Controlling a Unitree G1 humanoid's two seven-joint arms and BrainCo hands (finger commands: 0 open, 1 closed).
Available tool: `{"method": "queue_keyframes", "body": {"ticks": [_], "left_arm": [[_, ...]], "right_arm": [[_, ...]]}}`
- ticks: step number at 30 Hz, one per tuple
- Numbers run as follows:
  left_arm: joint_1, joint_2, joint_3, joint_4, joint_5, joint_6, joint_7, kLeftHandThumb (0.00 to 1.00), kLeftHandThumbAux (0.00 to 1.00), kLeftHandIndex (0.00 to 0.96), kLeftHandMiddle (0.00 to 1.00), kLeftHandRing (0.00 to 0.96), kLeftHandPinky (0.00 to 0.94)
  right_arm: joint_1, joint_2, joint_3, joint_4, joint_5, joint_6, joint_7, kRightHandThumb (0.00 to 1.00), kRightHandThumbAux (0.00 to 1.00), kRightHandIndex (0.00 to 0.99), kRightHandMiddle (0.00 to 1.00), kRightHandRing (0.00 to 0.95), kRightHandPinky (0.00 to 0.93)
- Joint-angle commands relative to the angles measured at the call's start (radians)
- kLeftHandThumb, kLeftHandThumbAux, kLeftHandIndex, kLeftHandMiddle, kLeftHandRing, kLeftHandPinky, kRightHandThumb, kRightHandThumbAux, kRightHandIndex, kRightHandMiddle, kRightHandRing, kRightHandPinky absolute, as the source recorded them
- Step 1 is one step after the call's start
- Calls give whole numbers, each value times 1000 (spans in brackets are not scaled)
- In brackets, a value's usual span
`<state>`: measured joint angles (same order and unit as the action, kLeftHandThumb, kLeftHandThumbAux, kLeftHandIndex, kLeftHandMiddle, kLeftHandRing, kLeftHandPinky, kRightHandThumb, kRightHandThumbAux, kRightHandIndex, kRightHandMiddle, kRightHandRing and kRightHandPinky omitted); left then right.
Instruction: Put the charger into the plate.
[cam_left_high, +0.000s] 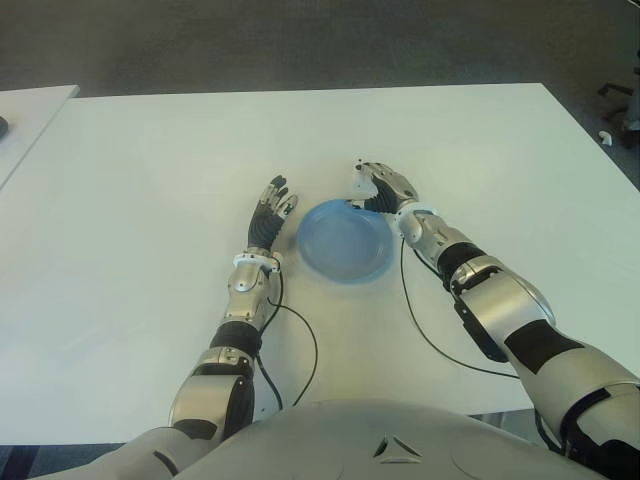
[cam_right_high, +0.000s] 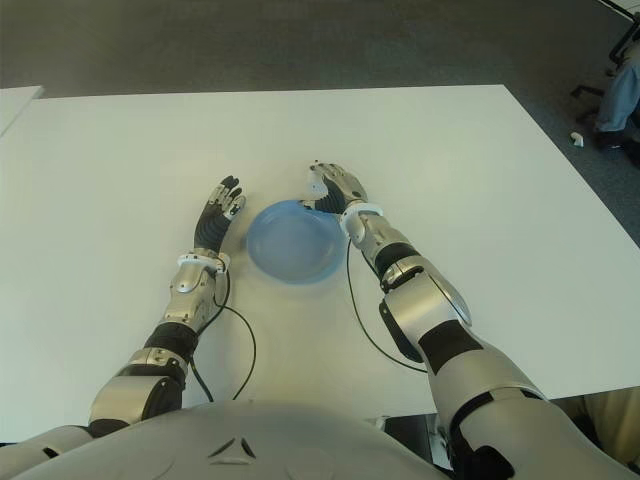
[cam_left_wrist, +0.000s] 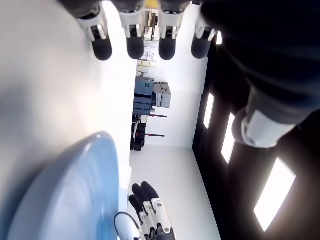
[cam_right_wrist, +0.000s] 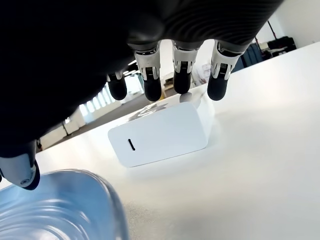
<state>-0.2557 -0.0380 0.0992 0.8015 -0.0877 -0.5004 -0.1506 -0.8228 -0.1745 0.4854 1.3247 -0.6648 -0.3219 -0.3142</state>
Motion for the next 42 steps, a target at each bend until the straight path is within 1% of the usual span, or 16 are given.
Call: {"method": "queue_keyframes", "body": {"ticks": [1, 2, 5, 8, 12, 13, 17, 23, 27, 28, 30, 34, 40, 42], "left_arm": [[36, -5, -5, 6, 1, 43, 6, 0, 580, 0, 17, 0, 0], [36, -5, -4, 4, 0, 45, 5, 0, 581, 0, 19, 0, 0], [37, -5, -3, -1, 0, 50, 6, 0, 580, 0, 23, 0, 0], [36, -6, 0, -5, -3, 56, 8, 0, 575, 0, 28, 0, 0], [34, -6, 4, -6, -8, 62, 6, 0, 570, 0, 35, 0, 0], [34, -6, 4, -7, -9, 63, 5, 0, 568, 0, 37, 0, 0], [36, -6, 5, -13, -17, 64, -1, 0, 563, 0, 41, 0, 0], [39, -3, 4, -21, -22, 72, -9, 0, 551, 0, 38, 0, 0], [41, 2, 0, -29, -18, 82, -7, 0, 543, 0, 40, 0, 0], [41, 2, 0, -30, -18, 84, -7, 0, 542, 0, 41, 0, 0], [41, 4, -1, -32, -19, 89, -9, 0, 541, 0, 41, 0, 0], [40, 6, 0, -33, -23, 97, -12, 0, 541, 0, 42, 0, 0], [36, 10, 2, -28, -24, 99, -19, 0, 536, 0, 40, 0, 0], [34, 12, 2, -25, -24, 103, -18, 0, 534, 0, 39, 0, 0]], "right_arm": [[48, 12, -1, 23, 9, 10, 24, 0, 467, 0, 14, 139, 0], [49, 13, -3, 23, 10, 10, 23, 0, 471, 0, 22, 208, 0], [51, 13, -7, 24, 13, 11, 21, 0, 475, 0, 45, 320, 0], [51, 8, -13, 25, 17, 12, 26, 0, 473, 0, 81, 375, 2], [47, -3, -19, 25, 21, 15, 38, 0, 470, 0, 130, 414, 19], [46, -6, -20, 25, 21, 15, 41, 0, 469, 0, 156, 428, 32], [39, -20, -17, 24, 15, 21, 50, 0, 466, 0, 207, 422, 48], [35, -48, -15, 18, 10, 4, 51, 0, 457, 0, 283, 403, 83], [29, -101, -8, 7, 0, -20, 49, 0, 451, 0, 345, 417, 120], [28, -107, -7, 5, -1, -23, 48, 0, 451, 0, 357, 422, 126], [24, -145, 2, -7, -12, -43, 48, 0, 451, 0, 375, 432, 135], [17, -217, 28, -37, -37, -84, 47, 0, 448, 0, 415, 457, 119], [19, -269, 63, -67, -70, -111, 31, 0, 449, 0, 442, 468, 123], [22, -286, 72, -80, -77, -119, 27, 0, 450, 0, 436, 461, 111]]}}
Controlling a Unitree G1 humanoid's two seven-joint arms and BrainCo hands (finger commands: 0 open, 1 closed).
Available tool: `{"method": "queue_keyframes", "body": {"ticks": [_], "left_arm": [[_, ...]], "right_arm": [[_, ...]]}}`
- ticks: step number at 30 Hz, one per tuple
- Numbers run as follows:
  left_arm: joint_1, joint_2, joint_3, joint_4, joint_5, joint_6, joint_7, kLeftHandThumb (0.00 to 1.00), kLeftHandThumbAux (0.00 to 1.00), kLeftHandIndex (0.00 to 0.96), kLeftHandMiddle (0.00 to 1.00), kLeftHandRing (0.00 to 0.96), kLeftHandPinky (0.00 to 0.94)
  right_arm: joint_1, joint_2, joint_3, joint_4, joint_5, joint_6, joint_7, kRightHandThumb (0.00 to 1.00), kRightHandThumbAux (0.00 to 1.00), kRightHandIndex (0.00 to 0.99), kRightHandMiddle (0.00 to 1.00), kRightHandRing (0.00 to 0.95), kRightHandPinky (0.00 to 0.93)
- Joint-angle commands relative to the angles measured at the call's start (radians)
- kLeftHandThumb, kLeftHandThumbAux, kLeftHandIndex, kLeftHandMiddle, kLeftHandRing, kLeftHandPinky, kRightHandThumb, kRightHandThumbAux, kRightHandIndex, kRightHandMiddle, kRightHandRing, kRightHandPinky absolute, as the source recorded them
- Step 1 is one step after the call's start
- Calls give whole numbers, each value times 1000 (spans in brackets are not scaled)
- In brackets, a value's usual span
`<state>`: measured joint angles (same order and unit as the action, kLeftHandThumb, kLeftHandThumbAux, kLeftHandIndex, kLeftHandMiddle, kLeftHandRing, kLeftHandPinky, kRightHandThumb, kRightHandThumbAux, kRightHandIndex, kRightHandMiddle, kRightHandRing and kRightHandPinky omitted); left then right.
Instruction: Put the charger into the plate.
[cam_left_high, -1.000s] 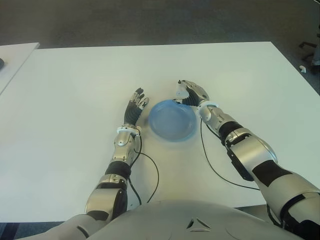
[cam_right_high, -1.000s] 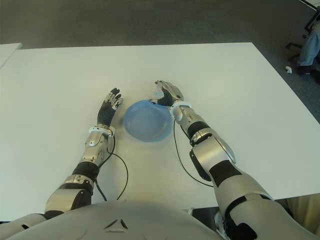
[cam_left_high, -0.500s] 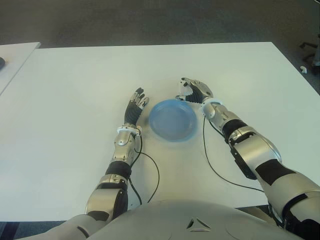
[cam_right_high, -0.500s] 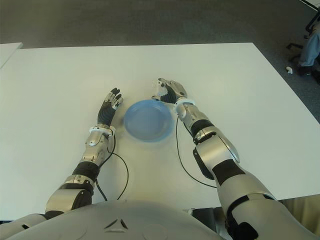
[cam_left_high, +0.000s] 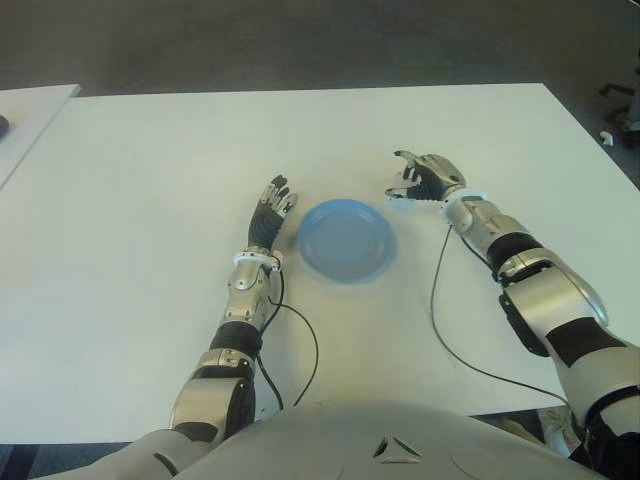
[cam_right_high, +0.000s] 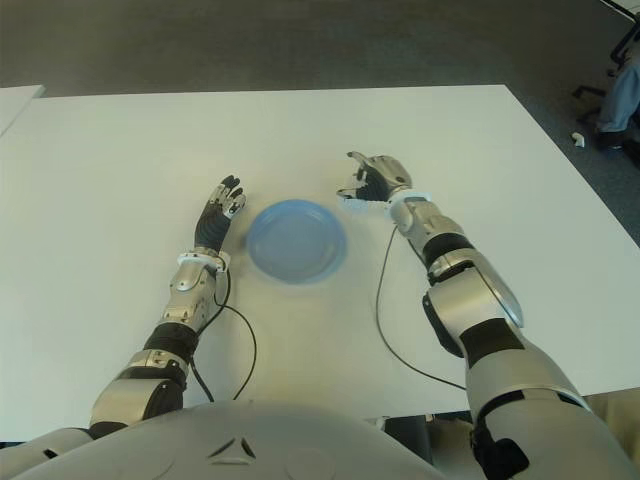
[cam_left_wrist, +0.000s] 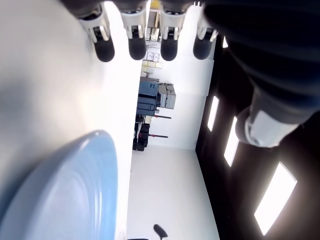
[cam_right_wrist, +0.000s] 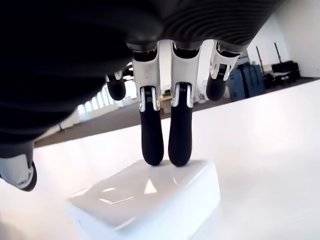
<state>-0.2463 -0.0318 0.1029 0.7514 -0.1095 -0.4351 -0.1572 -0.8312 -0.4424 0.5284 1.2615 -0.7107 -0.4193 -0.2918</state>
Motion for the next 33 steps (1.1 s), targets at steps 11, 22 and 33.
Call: {"method": "queue_keyframes", "body": {"ticks": [11, 22, 33], "left_arm": [[6, 15, 0, 45, 3, 53, -8, 0, 525, 0, 46, 0, 0], [-3, 20, 1, 62, 2, 36, -13, 0, 522, 0, 48, 0, 0], [-9, 24, 2, 76, 0, 23, -22, 0, 530, 0, 53, 0, 0]], "right_arm": [[81, -119, 33, -140, -37, -82, 38, 0, 432, 0, 214, 412, 27], [159, -200, -10, -301, -9, -146, 103, 0, 454, 0, 240, 413, 20], [289, -252, -79, -435, 40, -176, 140, 0, 456, 0, 186, 352, 4]]}}
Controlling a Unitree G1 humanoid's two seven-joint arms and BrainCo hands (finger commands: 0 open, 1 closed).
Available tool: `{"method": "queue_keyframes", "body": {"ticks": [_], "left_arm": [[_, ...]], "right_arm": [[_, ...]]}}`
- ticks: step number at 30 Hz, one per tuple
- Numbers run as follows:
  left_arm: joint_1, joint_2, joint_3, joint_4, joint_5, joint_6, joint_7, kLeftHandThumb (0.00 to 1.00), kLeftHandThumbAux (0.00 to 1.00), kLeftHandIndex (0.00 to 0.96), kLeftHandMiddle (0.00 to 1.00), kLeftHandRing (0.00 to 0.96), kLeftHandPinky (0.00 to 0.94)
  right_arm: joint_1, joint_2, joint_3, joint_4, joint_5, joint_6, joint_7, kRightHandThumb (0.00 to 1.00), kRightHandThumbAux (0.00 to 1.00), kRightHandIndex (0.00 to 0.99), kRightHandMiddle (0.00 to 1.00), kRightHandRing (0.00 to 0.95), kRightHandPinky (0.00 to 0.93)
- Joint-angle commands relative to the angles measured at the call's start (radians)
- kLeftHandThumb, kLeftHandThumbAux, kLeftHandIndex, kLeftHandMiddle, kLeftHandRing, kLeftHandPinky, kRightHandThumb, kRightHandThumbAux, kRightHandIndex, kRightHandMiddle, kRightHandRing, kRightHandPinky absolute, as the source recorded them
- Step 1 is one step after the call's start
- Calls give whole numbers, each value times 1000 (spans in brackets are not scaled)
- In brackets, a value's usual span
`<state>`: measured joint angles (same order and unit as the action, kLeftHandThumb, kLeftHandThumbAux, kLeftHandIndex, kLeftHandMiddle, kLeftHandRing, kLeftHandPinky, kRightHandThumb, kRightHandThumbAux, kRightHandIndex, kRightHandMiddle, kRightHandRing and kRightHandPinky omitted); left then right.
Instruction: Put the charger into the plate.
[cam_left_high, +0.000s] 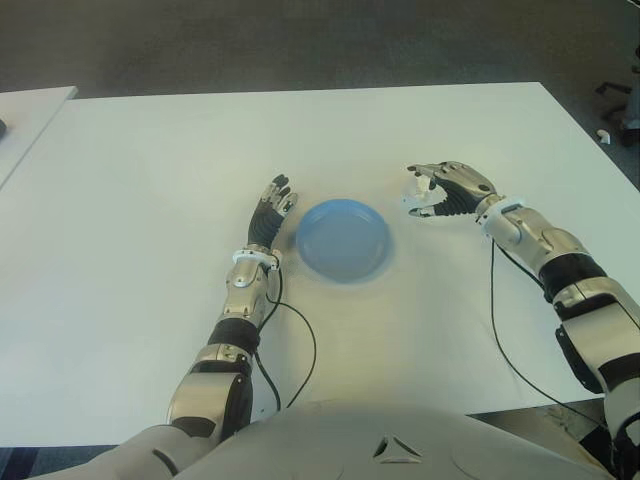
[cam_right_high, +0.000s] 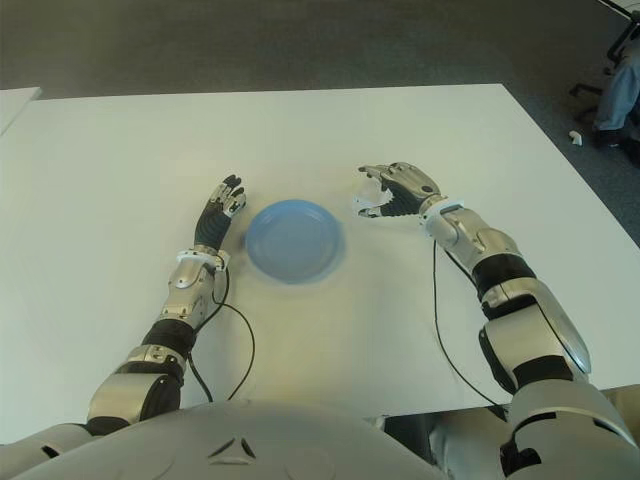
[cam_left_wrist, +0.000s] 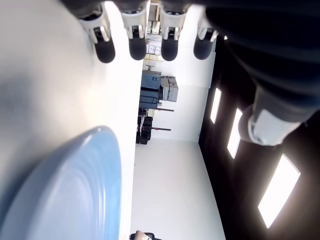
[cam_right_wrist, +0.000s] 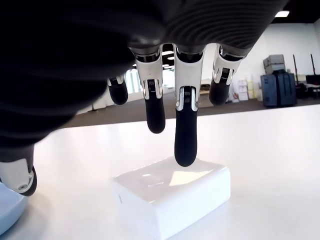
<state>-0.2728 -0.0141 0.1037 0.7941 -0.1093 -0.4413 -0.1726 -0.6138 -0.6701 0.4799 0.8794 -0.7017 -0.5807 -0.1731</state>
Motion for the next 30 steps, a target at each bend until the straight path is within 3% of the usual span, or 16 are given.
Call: {"method": "queue_keyframes", "body": {"ticks": [1, 7, 14, 21, 30], "left_arm": [[18, 6, 1, 33, 0, 29, -7, 0, 531, 0, 52, 0, 0], [20, 5, 0, 28, 4, 29, 0, 0, 530, 0, 51, 0, 0], [22, 4, 1, 25, 0, 34, -2, 0, 532, 0, 46, 0, 0], [25, 6, 3, 20, -1, 35, -4, 0, 529, 0, 43, 0, 0], [24, 9, 2, 20, 2, 37, -5, 0, 527, 0, 44, 0, 0]], "right_arm": [[86, -28, -39, -65, 37, -15, 24, 0, 460, 0, 170, 331, 2], [231, -51, -103, -181, 102, -30, 44, 0, 487, 0, 123, 259, 0], [359, -65, -157, -323, 143, -64, 59, 0, 497, 0, 115, 243, 0], [423, -63, -201, -401, 159, -53, 84, 0, 486, 0, 115, 243, 0], [432, -62, -239, -424, 136, -77, 56, 0, 471, 0, 99, 179, 0]]}}
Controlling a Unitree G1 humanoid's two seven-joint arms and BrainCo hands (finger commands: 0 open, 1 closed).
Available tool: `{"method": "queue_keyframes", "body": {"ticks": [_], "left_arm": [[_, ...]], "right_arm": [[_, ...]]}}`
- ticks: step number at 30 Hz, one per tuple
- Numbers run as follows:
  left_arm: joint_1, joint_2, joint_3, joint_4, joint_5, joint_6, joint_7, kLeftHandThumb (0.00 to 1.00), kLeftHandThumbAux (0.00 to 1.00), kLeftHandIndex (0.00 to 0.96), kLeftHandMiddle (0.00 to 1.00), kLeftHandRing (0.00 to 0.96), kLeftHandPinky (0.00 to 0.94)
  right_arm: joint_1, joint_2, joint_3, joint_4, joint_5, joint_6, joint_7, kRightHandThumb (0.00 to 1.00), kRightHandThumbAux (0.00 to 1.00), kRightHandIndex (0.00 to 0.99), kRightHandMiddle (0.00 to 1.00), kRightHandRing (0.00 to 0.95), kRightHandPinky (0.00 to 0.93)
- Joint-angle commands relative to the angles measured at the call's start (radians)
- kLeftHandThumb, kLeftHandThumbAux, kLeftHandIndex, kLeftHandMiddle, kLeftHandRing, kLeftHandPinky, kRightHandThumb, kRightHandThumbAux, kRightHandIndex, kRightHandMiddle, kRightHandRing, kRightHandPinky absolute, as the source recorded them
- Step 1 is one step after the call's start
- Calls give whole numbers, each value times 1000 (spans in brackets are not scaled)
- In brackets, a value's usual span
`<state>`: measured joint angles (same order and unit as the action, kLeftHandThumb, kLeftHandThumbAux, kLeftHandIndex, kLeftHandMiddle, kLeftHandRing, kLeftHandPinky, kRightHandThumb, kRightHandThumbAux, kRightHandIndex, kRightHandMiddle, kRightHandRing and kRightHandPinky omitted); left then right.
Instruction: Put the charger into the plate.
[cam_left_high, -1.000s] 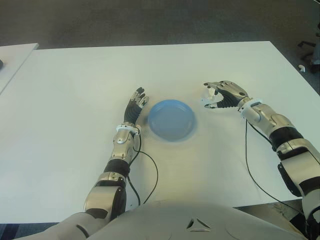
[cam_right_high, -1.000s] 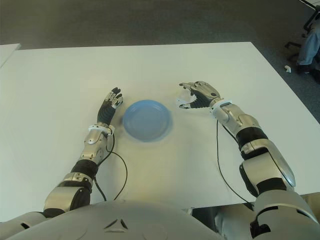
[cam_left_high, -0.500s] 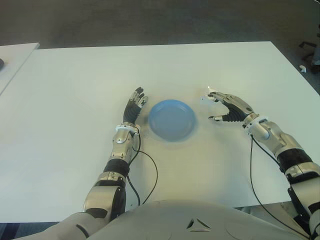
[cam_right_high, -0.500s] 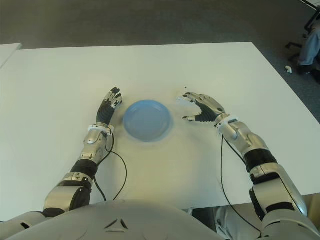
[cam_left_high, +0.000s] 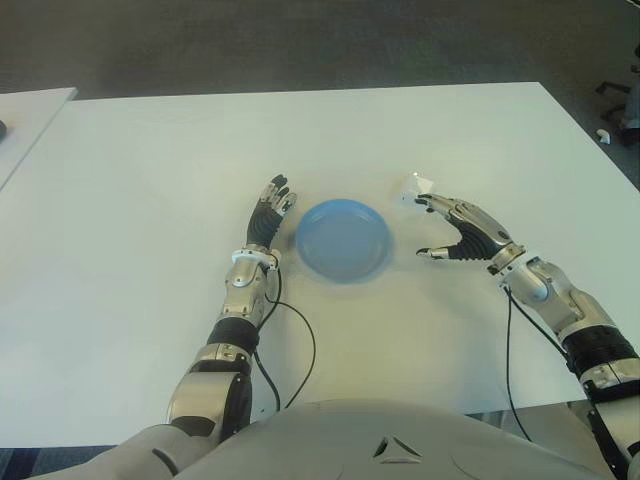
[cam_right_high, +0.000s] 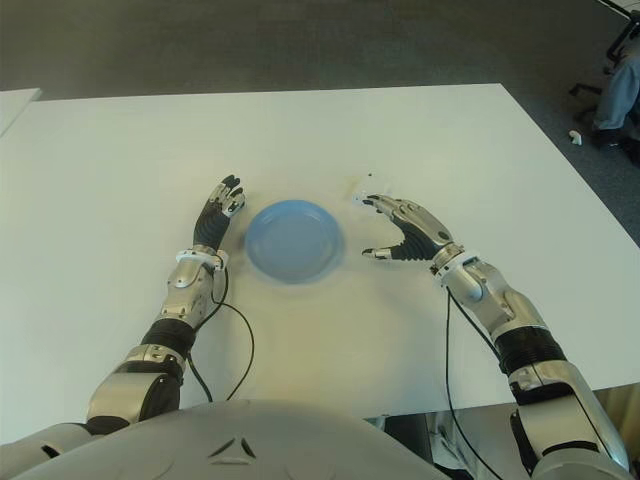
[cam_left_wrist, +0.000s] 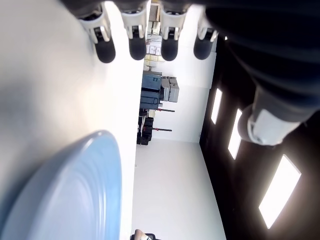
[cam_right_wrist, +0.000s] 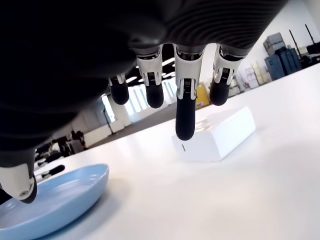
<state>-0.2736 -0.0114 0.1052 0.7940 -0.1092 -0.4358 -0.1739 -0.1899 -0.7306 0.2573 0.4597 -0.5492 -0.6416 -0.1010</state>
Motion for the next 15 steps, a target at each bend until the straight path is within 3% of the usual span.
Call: {"method": "queue_keyframes", "body": {"ticks": [1, 7, 15], "left_arm": [[24, 7, 0, 20, 2, 31, -4, 0, 527, 0, 44, 0, 0], [26, 7, -2, 18, 3, 34, -4, 0, 528, 0, 41, 0, 0], [29, 7, -2, 14, 3, 39, 0, 0, 533, 0, 47, 0, 0]], "right_arm": [[5, -1, -19, -2, -22, -19, -22, 4, 466, 0, 95, 168, 0], [-67, -3, -32, 64, -71, -48, -97, 28, 427, 0, 78, 123, 0], [-104, 9, -36, 107, -106, -59, -174, 44, 396, 0, 70, 94, 0]]}}
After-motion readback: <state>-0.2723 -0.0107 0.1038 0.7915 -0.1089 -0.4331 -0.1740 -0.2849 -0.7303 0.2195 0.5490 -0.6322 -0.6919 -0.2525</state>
